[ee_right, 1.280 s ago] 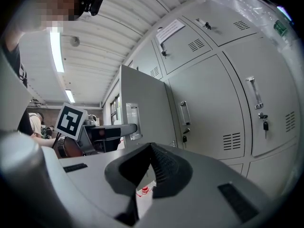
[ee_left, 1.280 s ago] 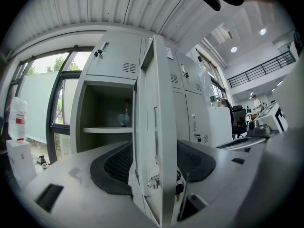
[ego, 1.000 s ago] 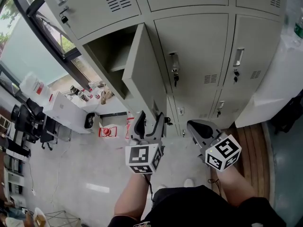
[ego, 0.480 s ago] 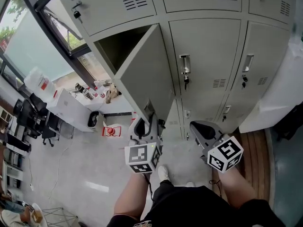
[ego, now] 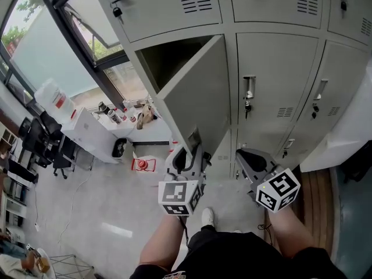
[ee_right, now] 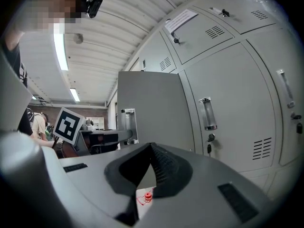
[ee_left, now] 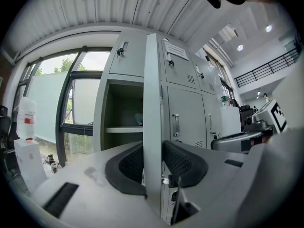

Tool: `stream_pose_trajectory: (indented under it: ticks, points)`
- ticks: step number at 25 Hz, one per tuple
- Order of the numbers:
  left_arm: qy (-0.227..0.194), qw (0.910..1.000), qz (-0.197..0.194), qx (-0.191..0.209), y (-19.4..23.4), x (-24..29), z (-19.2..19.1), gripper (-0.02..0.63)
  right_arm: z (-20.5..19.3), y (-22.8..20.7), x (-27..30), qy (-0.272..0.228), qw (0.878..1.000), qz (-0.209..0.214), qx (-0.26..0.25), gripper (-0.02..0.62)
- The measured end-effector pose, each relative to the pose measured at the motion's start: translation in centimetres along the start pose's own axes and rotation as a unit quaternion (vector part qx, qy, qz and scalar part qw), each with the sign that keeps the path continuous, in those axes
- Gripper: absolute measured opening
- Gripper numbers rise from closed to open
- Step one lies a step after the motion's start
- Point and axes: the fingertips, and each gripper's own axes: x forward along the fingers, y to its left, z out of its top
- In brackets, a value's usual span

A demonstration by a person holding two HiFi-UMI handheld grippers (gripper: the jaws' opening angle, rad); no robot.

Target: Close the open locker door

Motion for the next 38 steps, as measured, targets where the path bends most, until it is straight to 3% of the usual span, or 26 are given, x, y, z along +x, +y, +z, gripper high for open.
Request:
stream_pose_trajectory:
  ticks: [13,22,27,38]
  points:
    - [-0.001,0.9999,0.013,0.006,4.8,0.9,-0.1,0.14,0.2,1.7,6.0,0.005,1.0,0.017,-0.003,0.054]
    - [-0.009,0.9988,0.049,0.004,8.0,1.9,-0.1,0.155,0.0,1.4,8.8,0.01,1.0,0.02,-0.001,0.054]
    - [-0.008,0.9968,0.077,0.023,10.0,2.9,-0.1,0.155,0.0,1.2,10.5,0.014,1.0,0.024,-0.003,0.054]
    - [-0.013,0.9958,0.088,0.024,12.6,5.1,-0.3,0.155,-0.4,0.3,13.1,0.027,0.999,0.02,-0.005,0.054]
